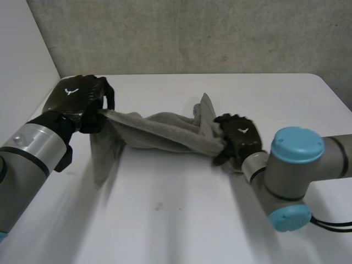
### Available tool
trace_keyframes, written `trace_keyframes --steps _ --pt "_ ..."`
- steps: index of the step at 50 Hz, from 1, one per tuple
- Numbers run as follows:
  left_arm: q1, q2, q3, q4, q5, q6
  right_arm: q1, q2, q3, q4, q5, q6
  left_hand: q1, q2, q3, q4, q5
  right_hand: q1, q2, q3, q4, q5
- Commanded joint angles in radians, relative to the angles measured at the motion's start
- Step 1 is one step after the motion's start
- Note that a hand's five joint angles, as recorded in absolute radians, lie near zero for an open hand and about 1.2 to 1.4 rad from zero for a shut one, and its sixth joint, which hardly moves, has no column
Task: Fold the laundry
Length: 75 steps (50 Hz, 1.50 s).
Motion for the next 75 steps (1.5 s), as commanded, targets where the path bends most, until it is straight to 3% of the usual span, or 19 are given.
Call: trace_keyframes --steps 1,6,7,9,15,23,27,33,41,50,52,56,58,59,63,64,67,69,75 --pt "0.027 0.006 -0.015 0.001 -0.002 -0.003 -0.077 0.011 -0.003 0.009 -0.012 -0.111 0.228 0.181 0.180 0.179 0.195 0.156 0.136 0.145 0.127 0.119" --pt "0.030 0.003 -0.035 0.004 0.000 -0.003 -0.078 0.044 -0.001 0.048 -0.064 -0.116 0.228 0.181 0.180 0.179 0.195 0.671 0.650 0.659 0.641 0.634" --pt "0.030 0.003 -0.035 0.005 0.000 -0.003 -0.078 0.044 -0.001 0.048 -0.064 -0.116 0.228 0.181 0.180 0.179 0.195 0.673 0.652 0.661 0.643 0.636" --pt "0.037 0.001 -0.039 0.005 0.001 -0.003 -0.086 0.035 -0.001 0.084 -0.080 -0.116 0.228 0.181 0.180 0.179 0.195 1.179 1.158 1.167 1.149 1.141" --pt "0.053 -0.002 -0.052 0.003 0.003 -0.001 -0.130 -0.047 -0.003 0.111 -0.106 -0.117 0.228 0.181 0.180 0.179 0.195 1.192 1.171 1.180 1.162 1.155" --pt "0.066 0.003 -0.069 -0.032 0.007 0.034 -0.235 -0.294 -0.036 0.311 -0.291 -0.271 0.228 0.181 0.180 0.179 0.195 1.192 1.171 1.180 1.162 1.155" --pt "0.086 0.020 -0.075 -0.150 0.013 0.156 -0.302 -0.416 -0.128 0.641 -0.408 -0.527 0.228 0.181 0.180 0.179 0.195 1.192 1.171 1.180 1.162 1.155" --pt "0.092 0.049 -0.069 -0.343 0.013 0.385 -0.357 -0.505 -0.185 1.008 -0.428 -0.868 0.228 0.181 0.180 0.179 0.195 1.192 1.171 1.180 1.162 1.155" --pt "0.089 -0.002 -0.078 -0.430 0.015 0.534 -0.348 -0.496 -0.156 1.107 -0.419 -1.015 0.228 0.181 0.180 0.179 0.195 1.192 1.171 1.180 1.162 1.155" --pt "0.072 -0.290 0.036 -0.388 0.015 0.545 -0.304 -0.278 -0.213 1.095 -0.353 -1.050 0.228 0.181 0.180 0.179 0.195 1.192 1.171 1.180 1.162 1.155" --pt "0.069 -0.394 0.145 -0.355 0.015 0.546 -0.255 -0.195 -0.309 1.072 -0.272 -1.044 0.228 0.181 0.180 0.179 0.195 1.192 1.171 1.180 1.162 1.155" --pt "0.064 -0.457 0.307 -0.333 0.004 0.546 -0.213 -0.124 -0.434 0.993 -0.210 -1.039 0.228 0.181 0.180 0.179 0.195 1.192 1.171 1.180 1.162 1.155" --pt "0.061 -0.476 0.504 -0.315 0.004 0.545 -0.204 -0.087 -0.595 0.861 -0.167 -1.018 0.228 0.181 0.180 0.179 0.195 1.192 1.171 1.180 1.162 1.155" --pt "0.061 -0.476 0.505 -0.315 0.004 0.545 -0.204 -0.087 -0.596 0.860 -0.167 -1.018 0.228 0.181 0.180 0.179 0.195 1.192 1.171 1.180 1.162 1.155" --pt "0.052 -0.461 0.777 -0.145 0.000 0.531 -0.196 -0.100 -0.815 0.499 -0.104 -0.895 0.228 0.181 0.180 0.179 0.195 1.192 1.171 1.180 1.162 1.155" --pt "0.046 -0.436 0.821 -0.055 -0.004 0.527 -0.198 -0.126 -0.822 0.357 -0.101 -0.845 0.228 0.181 0.180 0.179 0.195 1.192 1.171 1.180 1.162 1.155" --pt "0.041 -0.404 0.832 0.038 -0.004 0.519 -0.198 -0.167 -0.803 0.232 -0.104 -0.804 0.228 0.181 0.180 0.179 0.195 1.192 1.171 1.180 1.162 1.155" --pt "0.041 -0.361 0.827 0.186 -0.010 0.484 -0.198 -0.237 -0.716 0.077 -0.123 -0.766 0.228 0.181 0.180 0.179 0.195 1.192 1.171 1.180 1.162 1.155" --pt "0.049 -0.341 0.709 0.172 -0.004 0.395 -0.198 -0.280 -0.552 0.045 -0.189 -0.757 0.228 0.181 0.180 0.179 0.195 1.192 1.171 1.180 1.162 1.155"
